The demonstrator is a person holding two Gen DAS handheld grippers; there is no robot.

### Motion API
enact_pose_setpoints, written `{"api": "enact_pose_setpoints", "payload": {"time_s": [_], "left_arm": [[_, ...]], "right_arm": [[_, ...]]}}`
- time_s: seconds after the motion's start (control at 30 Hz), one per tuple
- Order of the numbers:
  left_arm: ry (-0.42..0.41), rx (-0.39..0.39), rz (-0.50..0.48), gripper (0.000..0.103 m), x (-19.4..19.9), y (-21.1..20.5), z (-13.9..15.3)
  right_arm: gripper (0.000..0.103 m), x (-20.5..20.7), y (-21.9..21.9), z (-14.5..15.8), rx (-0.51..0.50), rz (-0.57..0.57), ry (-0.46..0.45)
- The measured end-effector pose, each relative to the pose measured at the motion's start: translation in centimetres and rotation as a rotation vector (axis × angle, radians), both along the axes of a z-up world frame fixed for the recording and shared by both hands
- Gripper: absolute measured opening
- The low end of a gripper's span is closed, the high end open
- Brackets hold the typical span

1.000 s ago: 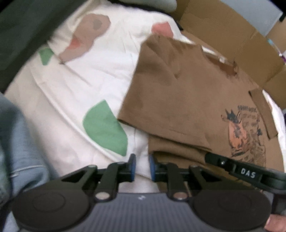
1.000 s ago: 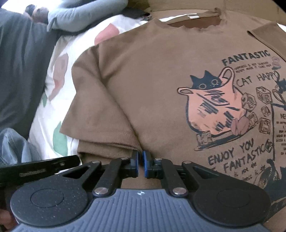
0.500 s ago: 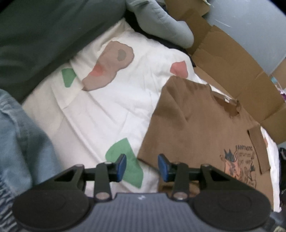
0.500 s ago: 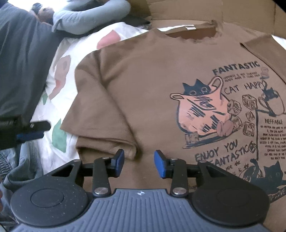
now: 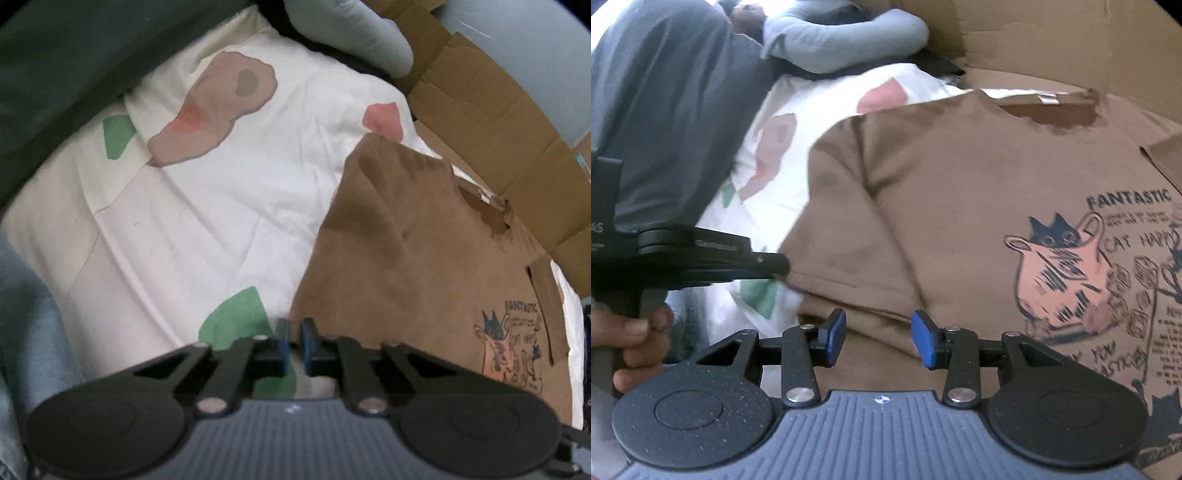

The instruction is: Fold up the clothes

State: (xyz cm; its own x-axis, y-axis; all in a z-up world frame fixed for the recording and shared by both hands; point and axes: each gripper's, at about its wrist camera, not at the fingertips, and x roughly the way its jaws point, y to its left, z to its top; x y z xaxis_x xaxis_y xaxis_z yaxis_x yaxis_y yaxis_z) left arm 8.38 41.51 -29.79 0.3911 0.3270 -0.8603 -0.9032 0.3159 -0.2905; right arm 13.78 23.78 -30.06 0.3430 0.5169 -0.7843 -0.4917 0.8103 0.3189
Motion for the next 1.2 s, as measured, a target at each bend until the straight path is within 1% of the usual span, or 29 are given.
{"api": "enact_pose_setpoints", "payload": {"time_s": [0.07, 0.2, 0.37, 0.57, 0.73, 0.9, 0.97, 1.0, 1.03, 1.07, 1.1, 1.13, 1.17, 1.2], "left_arm": [[-0.011, 0.013, 0.005, 0.004, -0.1, 0.0, 0.8], [-0.067, 0.019, 0.024, 0.004, -0.1, 0.1, 3.0], [-0.141, 0.033, 0.001, 0.004, 0.9, -0.2, 5.9], [-0.163, 0.058, -0.046, 0.004, 3.1, -0.4, 8.1], [-0.166, 0.057, -0.058, 0.004, 4.2, -0.3, 8.6], [-0.179, 0.039, -0.056, 0.004, 4.8, -0.2, 8.8], [-0.214, 0.007, -0.049, 0.004, 4.9, -0.1, 8.9], [-0.222, 0.009, -0.054, 0.004, 5.1, -0.2, 9.1], [-0.225, 0.015, -0.059, 0.005, 5.3, -0.2, 9.4], [-0.211, 0.029, -0.068, 0.005, 5.6, -0.3, 9.7], [-0.184, 0.045, -0.074, 0.009, 5.9, -0.2, 10.0], [-0.170, 0.056, -0.076, 0.012, 6.0, 0.0, 10.2], [-0.159, 0.065, -0.076, 0.015, 6.1, 0.2, 10.5], [-0.149, 0.075, -0.077, 0.023, 6.2, 0.4, 10.7]], "right_arm": [[0.046, 0.1, 0.4, 0.2, 0.012, 0.013, -0.002], [0.046, 0.8, 1.2, 0.8, 0.037, 0.055, -0.028], [0.047, 2.0, 2.3, 1.5, 0.071, 0.101, -0.078], [0.048, 2.9, 3.7, 2.0, 0.102, 0.142, -0.127], [0.048, 3.3, 4.5, 2.3, 0.109, 0.162, -0.173], [0.048, 3.5, 4.8, 2.7, 0.088, 0.162, -0.230], [0.048, 3.5, 5.0, 2.9, 0.078, 0.177, -0.277], [0.047, 3.5, 5.1, 3.0, 0.069, 0.191, -0.296], [0.045, 3.7, 5.2, 3.1, 0.065, 0.204, -0.310], [0.035, 3.9, 5.1, 3.1, 0.070, 0.213, -0.317], [0.026, 4.2, 5.1, 3.1, 0.075, 0.222, -0.324], [0.013, 4.5, 5.0, 3.1, 0.080, 0.229, -0.327], [0.007, 4.9, 5.0, 3.1, 0.083, 0.234, -0.325], [0.006, 5.2, 4.8, 3.0, 0.088, 0.235, -0.320]]}}
